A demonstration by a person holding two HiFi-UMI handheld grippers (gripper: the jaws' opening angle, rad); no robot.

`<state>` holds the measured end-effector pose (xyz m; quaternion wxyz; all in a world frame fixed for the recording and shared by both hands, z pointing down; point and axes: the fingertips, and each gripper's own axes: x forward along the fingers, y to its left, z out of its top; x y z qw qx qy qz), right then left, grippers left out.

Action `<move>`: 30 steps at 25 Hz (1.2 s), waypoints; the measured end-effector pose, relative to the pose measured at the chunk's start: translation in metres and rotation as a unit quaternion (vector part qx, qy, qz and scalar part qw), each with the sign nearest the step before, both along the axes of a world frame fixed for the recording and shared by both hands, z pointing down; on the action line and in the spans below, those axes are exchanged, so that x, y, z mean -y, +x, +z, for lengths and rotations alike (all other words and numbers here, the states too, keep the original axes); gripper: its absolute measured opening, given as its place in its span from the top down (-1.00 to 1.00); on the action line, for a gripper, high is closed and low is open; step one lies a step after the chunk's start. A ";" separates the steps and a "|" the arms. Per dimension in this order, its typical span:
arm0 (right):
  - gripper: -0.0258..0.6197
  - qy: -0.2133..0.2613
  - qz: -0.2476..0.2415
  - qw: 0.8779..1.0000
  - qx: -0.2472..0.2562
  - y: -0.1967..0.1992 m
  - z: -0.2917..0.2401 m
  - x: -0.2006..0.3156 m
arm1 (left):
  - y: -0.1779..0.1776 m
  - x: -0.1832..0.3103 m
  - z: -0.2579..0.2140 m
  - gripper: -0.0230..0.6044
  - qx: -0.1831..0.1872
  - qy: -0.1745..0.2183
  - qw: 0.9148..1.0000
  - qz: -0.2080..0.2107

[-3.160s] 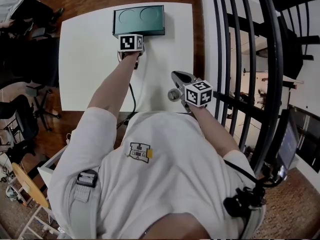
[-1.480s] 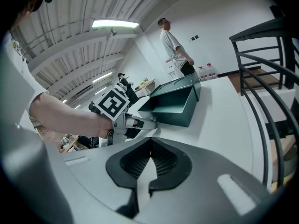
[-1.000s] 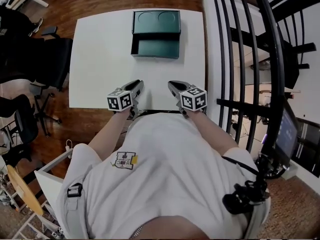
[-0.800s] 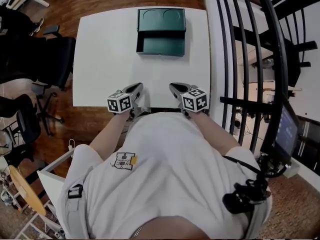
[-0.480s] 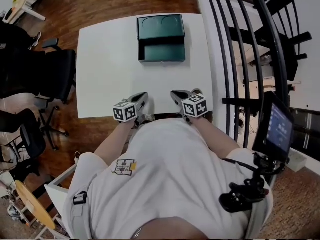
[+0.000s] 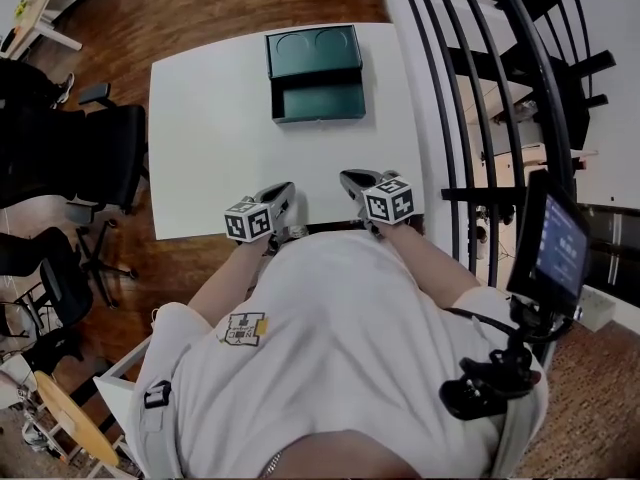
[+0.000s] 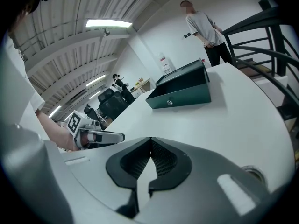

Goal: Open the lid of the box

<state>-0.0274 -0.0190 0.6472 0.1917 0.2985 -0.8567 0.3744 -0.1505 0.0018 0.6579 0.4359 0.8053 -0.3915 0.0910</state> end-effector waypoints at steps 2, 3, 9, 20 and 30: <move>0.92 0.000 0.001 1.000 0.002 -0.001 -0.002 0.001 | 0.000 -0.001 -0.001 0.93 0.000 0.000 1.000 0.000; 0.92 -0.001 0.002 1.000 0.002 -0.001 -0.002 0.000 | 0.000 -0.001 0.000 0.93 0.001 0.000 1.000 0.000; 0.92 -0.002 0.003 1.000 0.004 -0.002 -0.001 0.001 | -0.001 -0.001 0.000 0.93 0.001 -0.001 1.000 -0.001; 0.92 0.010 0.001 1.000 -0.005 -0.001 -0.002 0.005 | -0.003 -0.001 0.004 0.93 0.007 0.000 1.000 0.003; 0.92 0.019 -0.012 1.000 -0.008 -0.006 -0.005 0.003 | -0.003 -0.003 0.003 0.93 0.010 -0.001 1.000 0.003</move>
